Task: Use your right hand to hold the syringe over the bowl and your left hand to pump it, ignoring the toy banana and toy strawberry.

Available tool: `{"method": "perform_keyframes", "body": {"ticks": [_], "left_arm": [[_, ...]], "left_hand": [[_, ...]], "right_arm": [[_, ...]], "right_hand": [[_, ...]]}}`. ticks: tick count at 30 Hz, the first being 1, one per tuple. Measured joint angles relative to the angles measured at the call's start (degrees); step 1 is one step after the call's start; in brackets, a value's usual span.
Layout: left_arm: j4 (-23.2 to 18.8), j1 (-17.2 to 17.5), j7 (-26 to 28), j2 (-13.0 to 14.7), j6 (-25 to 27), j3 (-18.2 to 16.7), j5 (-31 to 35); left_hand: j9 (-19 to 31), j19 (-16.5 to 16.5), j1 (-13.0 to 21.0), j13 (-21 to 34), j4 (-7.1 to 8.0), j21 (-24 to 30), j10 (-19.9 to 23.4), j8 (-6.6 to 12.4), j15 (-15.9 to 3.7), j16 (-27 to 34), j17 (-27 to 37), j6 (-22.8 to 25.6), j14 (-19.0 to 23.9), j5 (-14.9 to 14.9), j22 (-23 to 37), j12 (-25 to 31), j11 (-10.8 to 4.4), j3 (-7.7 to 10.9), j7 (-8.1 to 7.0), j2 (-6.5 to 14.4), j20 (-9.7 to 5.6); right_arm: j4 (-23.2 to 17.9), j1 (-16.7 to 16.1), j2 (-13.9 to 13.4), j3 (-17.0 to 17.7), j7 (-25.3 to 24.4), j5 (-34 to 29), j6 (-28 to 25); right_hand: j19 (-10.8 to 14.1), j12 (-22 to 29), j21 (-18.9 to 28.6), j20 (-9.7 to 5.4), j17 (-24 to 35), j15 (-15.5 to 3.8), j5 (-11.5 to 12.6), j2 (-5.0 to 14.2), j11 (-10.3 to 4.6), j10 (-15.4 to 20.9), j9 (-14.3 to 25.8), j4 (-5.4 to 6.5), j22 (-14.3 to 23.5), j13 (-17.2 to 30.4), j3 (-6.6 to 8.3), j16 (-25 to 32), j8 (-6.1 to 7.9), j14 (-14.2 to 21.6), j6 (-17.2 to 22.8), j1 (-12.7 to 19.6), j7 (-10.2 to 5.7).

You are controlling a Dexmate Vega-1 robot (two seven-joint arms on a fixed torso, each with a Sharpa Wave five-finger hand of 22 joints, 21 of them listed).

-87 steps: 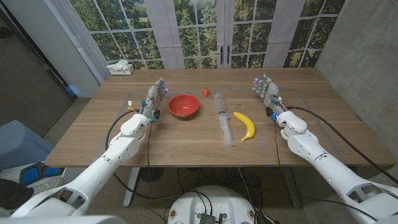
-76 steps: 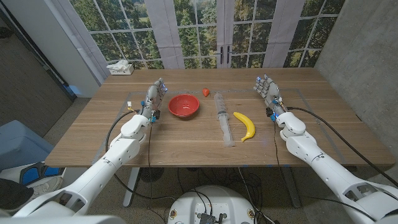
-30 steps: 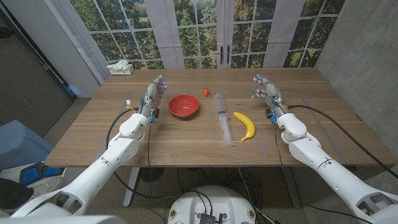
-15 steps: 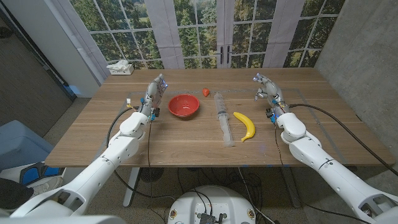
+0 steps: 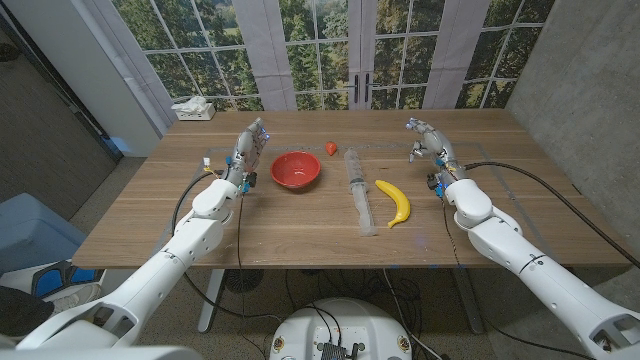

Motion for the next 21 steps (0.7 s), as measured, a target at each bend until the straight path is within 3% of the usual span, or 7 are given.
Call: {"method": "perform_keyframes", "body": {"ticks": [11, 21], "left_arm": [[0.04, 0.0, -0.83, 0.03, -0.54, -0.16, -0.45], [0.16, 0.17, -1.18, 0.0, -1.02, -0.38, -0.76]], "left_hand": [[0.0, 0.0, -0.01, 0.0, 0.0, 0.0, 0.0, 0.0, 0.0, 0.0, -0.01, 0.0, 0.0, 0.0, 0.0, 0.0, 0.0, 0.0, 0.0, 0.01, 0.0], [0.0, 0.0, -0.16, 0.0, 0.0, 0.0, 0.0, 0.0, 0.0, 0.0, -0.01, 0.0, 0.0, 0.0, 0.0, 0.0, 0.0, 0.0, 0.0, 0.16, 0.0]], "right_arm": [[-3.78, -0.45, -2.25, -0.65, -0.76, -3.21, -3.98], [-5.98, 0.56, -3.75, -1.86, -0.48, -6.4, -7.96]], "right_hand": [[-0.65, -0.21, -0.62, 1.02, 0.0, 0.39, 0.58, -0.91, -0.31, -0.31, 0.0, -2.13, -2.05, -0.25, 1.47, 0.0, 0.0, -1.03, 0.63, 1.84, -0.63], [-1.86, -0.41, -1.06, 0.61, 0.01, 1.12, 2.19, -0.26, -1.15, -1.15, 0.15, -4.41, -4.09, -0.34, 4.44, -0.27, 0.45, -2.74, 0.4, 5.55, -1.46]]}}
